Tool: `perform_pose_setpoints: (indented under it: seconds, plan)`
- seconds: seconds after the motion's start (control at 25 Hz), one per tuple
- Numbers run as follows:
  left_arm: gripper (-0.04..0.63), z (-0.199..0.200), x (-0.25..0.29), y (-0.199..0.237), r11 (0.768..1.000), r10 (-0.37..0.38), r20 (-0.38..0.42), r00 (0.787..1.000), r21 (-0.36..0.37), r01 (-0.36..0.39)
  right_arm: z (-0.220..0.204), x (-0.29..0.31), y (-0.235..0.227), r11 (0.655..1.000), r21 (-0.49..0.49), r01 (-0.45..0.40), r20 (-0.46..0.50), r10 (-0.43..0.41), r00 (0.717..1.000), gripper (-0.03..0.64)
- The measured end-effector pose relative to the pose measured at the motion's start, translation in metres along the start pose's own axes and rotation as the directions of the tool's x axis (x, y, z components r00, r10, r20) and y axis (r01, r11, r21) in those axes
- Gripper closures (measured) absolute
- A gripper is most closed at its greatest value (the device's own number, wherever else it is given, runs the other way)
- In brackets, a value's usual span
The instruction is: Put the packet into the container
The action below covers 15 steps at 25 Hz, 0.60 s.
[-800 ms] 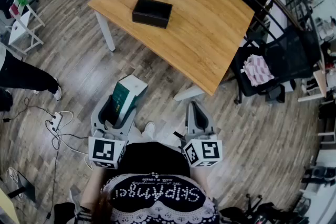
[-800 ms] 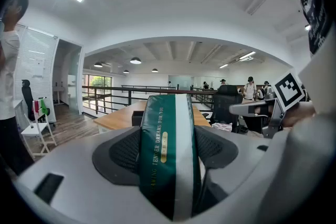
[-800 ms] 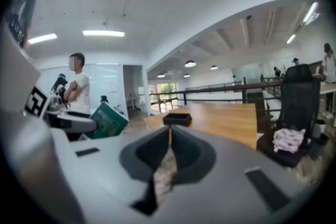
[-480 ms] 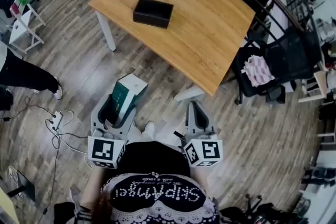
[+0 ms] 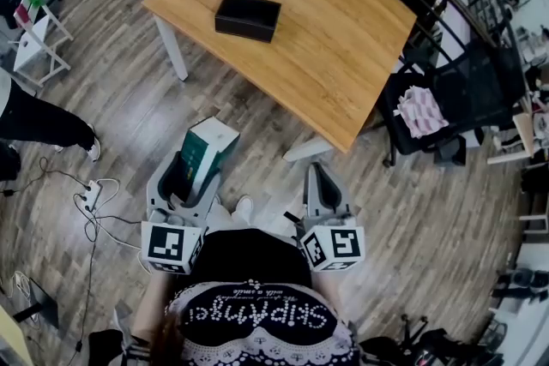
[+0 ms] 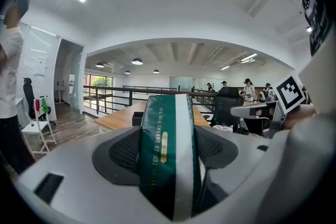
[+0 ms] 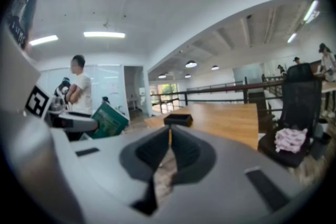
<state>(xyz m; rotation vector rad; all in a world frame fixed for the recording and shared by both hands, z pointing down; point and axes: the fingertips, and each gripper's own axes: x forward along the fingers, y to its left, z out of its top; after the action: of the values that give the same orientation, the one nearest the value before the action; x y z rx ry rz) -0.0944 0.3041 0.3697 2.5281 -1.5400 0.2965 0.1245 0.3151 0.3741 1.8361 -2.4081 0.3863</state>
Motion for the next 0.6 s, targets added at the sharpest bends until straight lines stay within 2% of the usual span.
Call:
perform_pose_setpoints:
  seconds: [0.24,0.6]
  plan:
    - [0.253,-0.0009,-0.0023,-0.0016,1.0,0.009,0.011,1.0,-0.006,-0.009,0.0015,-0.0021,-0.0026,0.999,0.031,-0.011,0.026,0.011,1.0,0.58]
    - [0.253,0.0053,-0.0063,0.0022,1.0,0.025,0.03,0.999,-0.017,-0.025,-0.0057,-0.0083,-0.0062,0.999,0.04,-0.004,0.006,0.004,1.0,0.58]
